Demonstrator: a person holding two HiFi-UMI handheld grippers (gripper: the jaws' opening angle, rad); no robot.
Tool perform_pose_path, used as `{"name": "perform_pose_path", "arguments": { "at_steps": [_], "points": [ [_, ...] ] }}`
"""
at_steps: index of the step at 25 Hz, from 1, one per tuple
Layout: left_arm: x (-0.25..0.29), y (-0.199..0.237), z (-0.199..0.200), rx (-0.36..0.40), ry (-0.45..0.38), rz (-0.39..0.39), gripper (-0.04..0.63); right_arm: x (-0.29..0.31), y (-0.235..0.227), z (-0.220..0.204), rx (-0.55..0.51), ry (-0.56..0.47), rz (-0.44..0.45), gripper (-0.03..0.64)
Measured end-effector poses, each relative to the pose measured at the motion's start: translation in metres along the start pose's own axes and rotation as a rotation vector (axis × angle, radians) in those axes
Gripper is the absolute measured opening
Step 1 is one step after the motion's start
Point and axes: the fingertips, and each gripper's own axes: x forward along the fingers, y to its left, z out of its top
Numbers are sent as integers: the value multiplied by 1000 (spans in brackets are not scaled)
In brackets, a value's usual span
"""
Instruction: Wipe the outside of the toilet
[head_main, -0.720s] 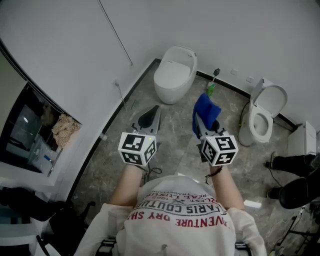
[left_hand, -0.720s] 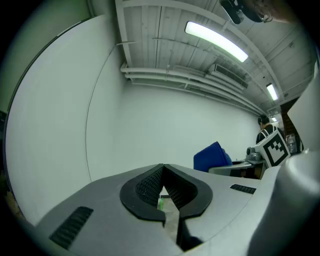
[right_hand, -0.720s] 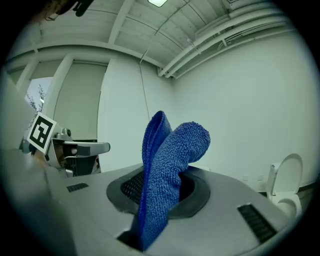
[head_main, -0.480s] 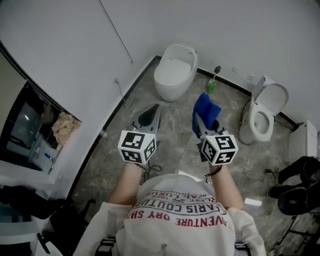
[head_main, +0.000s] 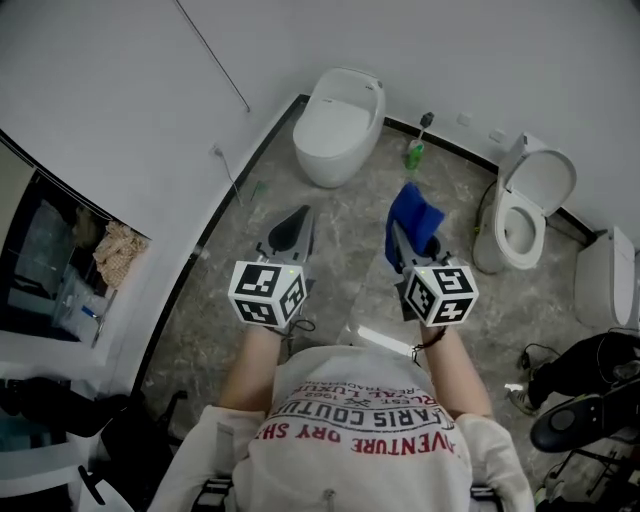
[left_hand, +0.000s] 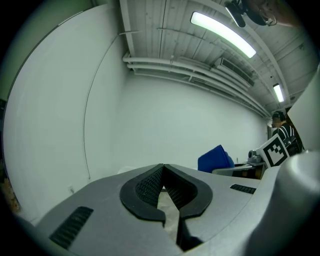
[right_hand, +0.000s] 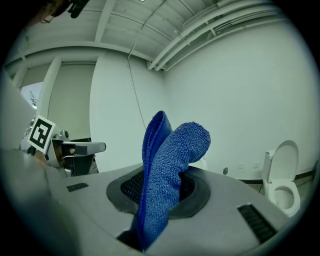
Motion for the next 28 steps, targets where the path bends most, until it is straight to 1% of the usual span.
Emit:
{"name": "perform_pose_path", "arguments": {
  "at_steps": [3, 6, 10, 13, 17, 21, 23, 28],
  "points": [
    [15, -3, -14, -17, 28, 18, 6, 6, -25, -12, 17, 38, -4, 72],
    [30, 4, -31, -29, 67, 30, 6, 21, -46, -26, 39, 76, -11, 72],
    [58, 35, -40, -48, 94, 50, 6, 58, -65, -35, 65, 111, -18, 72],
    [93, 66, -43, -64, 103, 52, 6, 99, -81, -35, 62, 133, -33, 72],
    [157, 118, -31, -83, 97, 34, 6, 168, -106, -20, 52, 145, -62, 72],
    [222, 175, -1, -65, 65, 31, 6, 249, -131, 9, 22, 149, -73, 72],
    [253, 200, 10, -53, 62, 22, 6, 288, -144, 25, 2, 145, -75, 72],
    [315, 256, 26, -43, 66, 24, 6, 373, -168, 60, -11, 125, -84, 72]
  ]
}}
